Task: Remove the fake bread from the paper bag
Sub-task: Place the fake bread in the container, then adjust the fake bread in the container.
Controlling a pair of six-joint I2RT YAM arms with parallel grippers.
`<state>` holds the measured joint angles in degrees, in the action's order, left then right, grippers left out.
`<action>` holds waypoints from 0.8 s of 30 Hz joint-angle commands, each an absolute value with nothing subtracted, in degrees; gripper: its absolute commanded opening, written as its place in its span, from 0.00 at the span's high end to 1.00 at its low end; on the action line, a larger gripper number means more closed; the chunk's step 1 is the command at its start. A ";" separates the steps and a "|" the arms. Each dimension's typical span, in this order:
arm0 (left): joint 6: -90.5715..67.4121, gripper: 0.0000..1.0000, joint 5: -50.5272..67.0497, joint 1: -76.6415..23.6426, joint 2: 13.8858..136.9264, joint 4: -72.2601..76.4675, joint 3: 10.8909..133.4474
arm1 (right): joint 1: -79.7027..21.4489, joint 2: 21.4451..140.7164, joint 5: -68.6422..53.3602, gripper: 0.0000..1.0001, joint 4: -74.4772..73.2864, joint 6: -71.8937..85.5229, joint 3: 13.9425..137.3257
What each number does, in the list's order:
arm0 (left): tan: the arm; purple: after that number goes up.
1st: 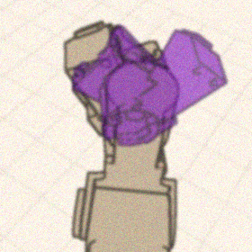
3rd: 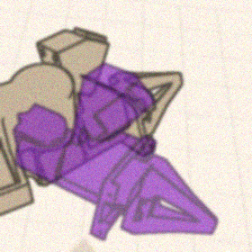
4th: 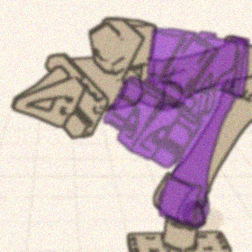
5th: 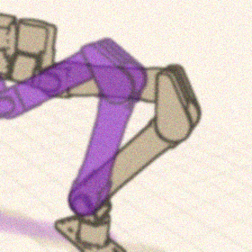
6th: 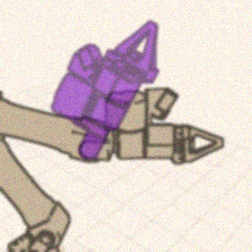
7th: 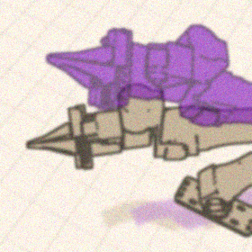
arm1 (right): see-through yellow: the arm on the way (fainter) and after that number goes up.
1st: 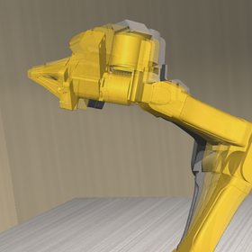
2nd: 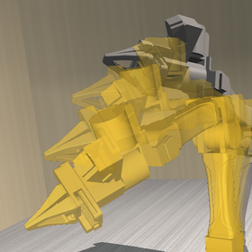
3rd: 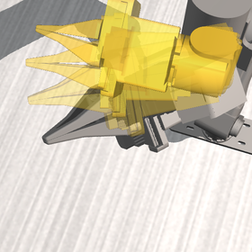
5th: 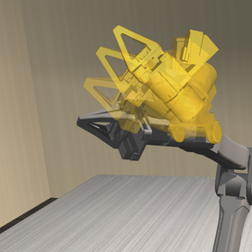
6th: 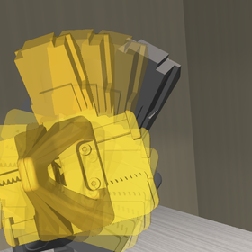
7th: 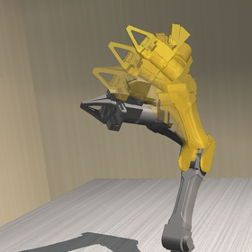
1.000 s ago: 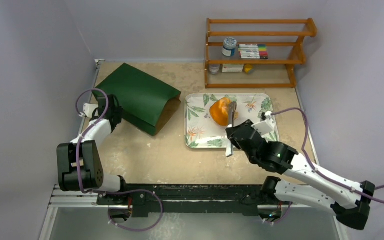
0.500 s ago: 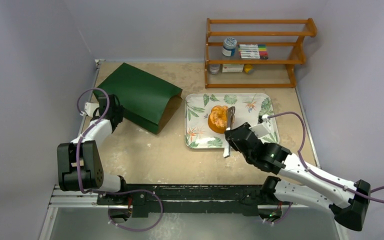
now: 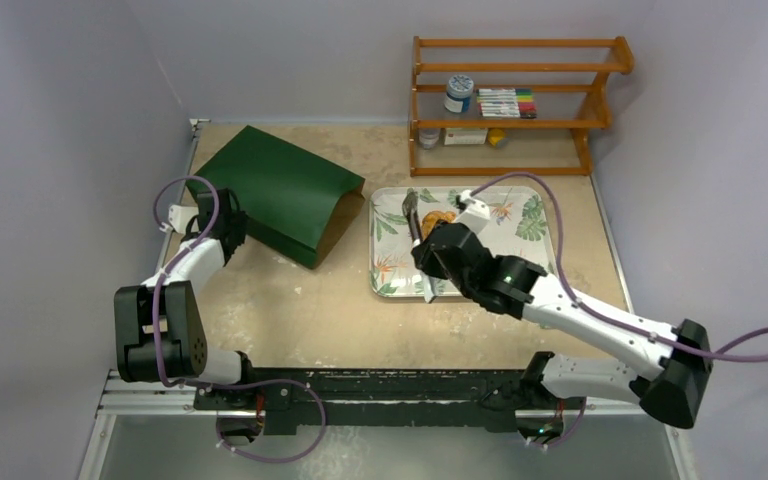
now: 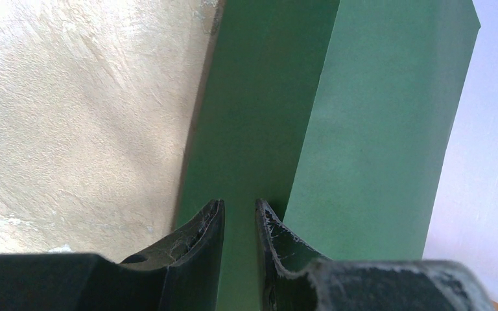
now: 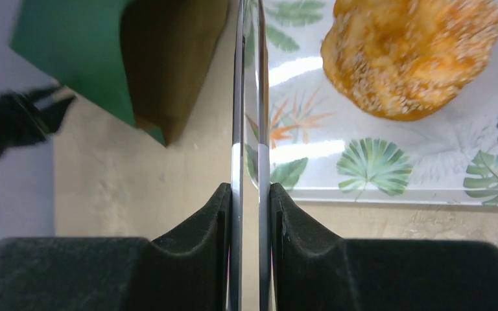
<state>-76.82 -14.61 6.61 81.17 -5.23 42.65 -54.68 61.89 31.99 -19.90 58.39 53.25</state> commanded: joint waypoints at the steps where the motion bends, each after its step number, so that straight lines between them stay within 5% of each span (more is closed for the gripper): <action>1: -75.55 0.77 -16.34 6.33 79.57 -3.21 44.01 | -54.63 67.89 21.46 0.99 -15.56 48.50 54.71; 13: -76.96 0.77 -17.27 6.33 78.95 -1.83 41.14 | -54.54 71.88 23.68 1.00 -21.94 47.75 49.08; 24: -77.87 0.77 -16.32 6.32 80.05 0.31 39.99 | -54.47 63.25 31.77 1.00 -34.07 58.04 45.33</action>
